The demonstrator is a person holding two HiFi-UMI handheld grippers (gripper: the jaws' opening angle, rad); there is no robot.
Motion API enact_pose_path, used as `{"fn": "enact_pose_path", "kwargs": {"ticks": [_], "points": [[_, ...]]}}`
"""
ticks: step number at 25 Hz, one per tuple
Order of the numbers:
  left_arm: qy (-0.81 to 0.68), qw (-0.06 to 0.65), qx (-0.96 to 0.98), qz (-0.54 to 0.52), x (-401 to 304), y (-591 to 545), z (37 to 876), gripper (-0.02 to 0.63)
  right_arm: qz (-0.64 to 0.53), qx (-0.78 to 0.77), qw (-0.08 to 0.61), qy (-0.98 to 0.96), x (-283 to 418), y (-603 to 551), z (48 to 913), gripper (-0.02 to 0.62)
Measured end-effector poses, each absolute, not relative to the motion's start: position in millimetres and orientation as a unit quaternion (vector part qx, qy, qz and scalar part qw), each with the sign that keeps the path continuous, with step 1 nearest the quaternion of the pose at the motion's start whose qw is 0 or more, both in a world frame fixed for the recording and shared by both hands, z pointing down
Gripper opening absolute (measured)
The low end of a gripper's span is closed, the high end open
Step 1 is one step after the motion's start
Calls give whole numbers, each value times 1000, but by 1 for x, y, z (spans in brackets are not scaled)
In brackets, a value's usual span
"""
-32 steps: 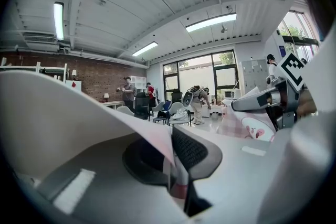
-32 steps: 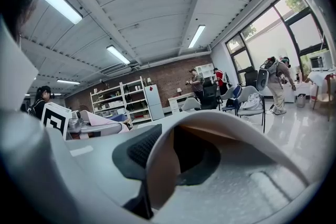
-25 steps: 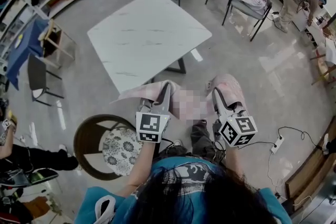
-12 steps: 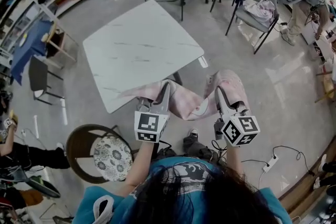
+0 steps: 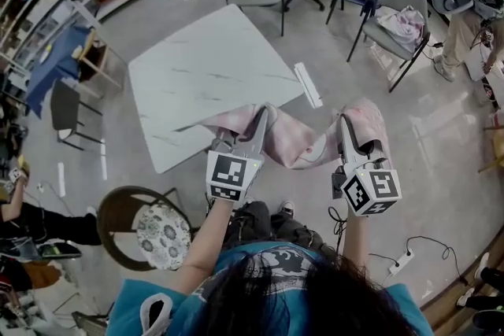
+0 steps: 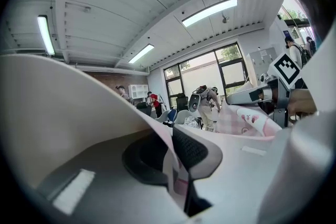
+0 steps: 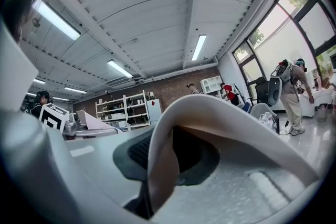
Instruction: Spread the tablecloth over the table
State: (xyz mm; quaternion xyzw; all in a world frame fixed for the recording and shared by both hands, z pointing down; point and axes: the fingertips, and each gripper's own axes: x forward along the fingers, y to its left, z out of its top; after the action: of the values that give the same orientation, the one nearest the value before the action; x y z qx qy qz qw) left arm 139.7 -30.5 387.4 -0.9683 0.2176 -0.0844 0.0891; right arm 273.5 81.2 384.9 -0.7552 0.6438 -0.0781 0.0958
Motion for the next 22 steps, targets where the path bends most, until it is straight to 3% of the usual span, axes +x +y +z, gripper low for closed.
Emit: {"fn": "enact_pose_path", "kwargs": {"ticks": [11, 22], "points": [[207, 158, -965, -31, 192, -72, 319, 46, 7, -752, 114, 649, 316, 38, 314, 64], [222, 204, -952, 45, 194, -166, 246, 43, 143, -737, 101, 653, 313, -52, 215, 61]]}}
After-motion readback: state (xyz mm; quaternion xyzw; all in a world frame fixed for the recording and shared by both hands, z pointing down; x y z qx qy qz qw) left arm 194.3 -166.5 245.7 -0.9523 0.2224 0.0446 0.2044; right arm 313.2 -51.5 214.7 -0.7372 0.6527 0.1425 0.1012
